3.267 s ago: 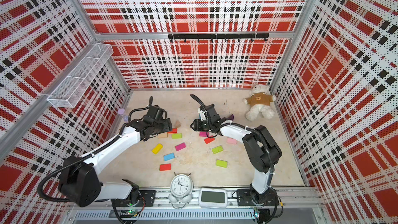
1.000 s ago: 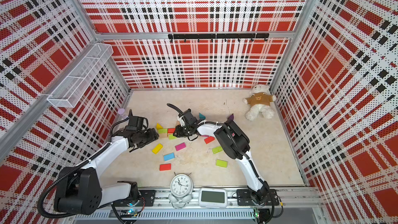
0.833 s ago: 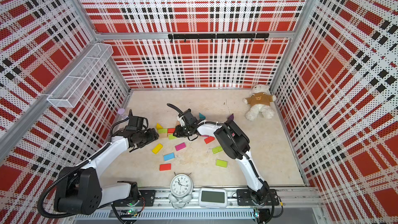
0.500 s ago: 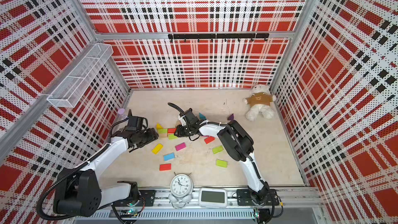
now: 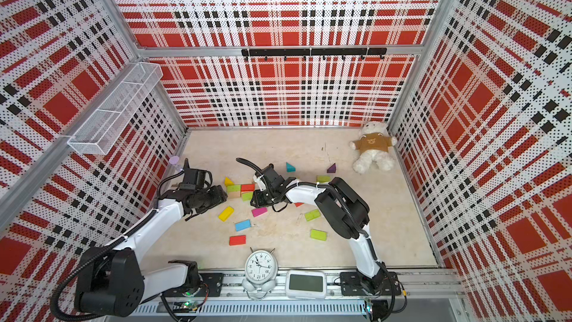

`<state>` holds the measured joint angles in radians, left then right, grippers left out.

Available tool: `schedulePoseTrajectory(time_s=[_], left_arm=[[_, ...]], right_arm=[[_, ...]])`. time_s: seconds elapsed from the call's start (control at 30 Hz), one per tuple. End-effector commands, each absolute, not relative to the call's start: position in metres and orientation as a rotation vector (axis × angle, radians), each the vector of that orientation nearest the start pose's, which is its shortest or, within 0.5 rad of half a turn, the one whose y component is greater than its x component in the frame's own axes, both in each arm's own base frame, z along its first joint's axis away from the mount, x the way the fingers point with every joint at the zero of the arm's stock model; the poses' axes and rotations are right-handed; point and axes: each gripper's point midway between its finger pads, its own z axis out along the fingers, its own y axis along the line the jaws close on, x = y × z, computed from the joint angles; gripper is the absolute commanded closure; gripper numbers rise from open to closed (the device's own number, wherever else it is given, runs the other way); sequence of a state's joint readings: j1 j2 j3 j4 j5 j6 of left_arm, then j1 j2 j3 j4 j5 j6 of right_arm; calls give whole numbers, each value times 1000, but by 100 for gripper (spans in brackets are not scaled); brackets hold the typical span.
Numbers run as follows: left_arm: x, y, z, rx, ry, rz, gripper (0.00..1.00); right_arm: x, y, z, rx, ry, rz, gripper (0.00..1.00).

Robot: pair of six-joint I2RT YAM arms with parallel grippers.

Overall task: Assemble a carrot with building blocks
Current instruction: Assemble the building block at the center of the board.

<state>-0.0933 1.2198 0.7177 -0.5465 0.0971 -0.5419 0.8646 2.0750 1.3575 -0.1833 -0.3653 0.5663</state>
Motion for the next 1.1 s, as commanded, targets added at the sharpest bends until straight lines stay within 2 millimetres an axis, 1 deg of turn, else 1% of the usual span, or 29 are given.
schedulePoseTrajectory(time_s=[0.0,0.2,0.53,0.83,1.07], left_arm=[[293,-44,86,-554,2581,-333,31],[294,-46,85,-547,2588,-331,31],[293,-49,81,-536,2602,-322,31],[292,-48,78,-536,2609,-312,31],[292,-48,79,-528,2609,-313,31]], right_arm=[[295,444,39,-599,2614,997,65],[301,457,33,-599,2612,1018,65],[312,474,31,-594,2599,1051,65],[313,484,36,-600,2584,1078,65],[309,491,39,-613,2571,1103,65]])
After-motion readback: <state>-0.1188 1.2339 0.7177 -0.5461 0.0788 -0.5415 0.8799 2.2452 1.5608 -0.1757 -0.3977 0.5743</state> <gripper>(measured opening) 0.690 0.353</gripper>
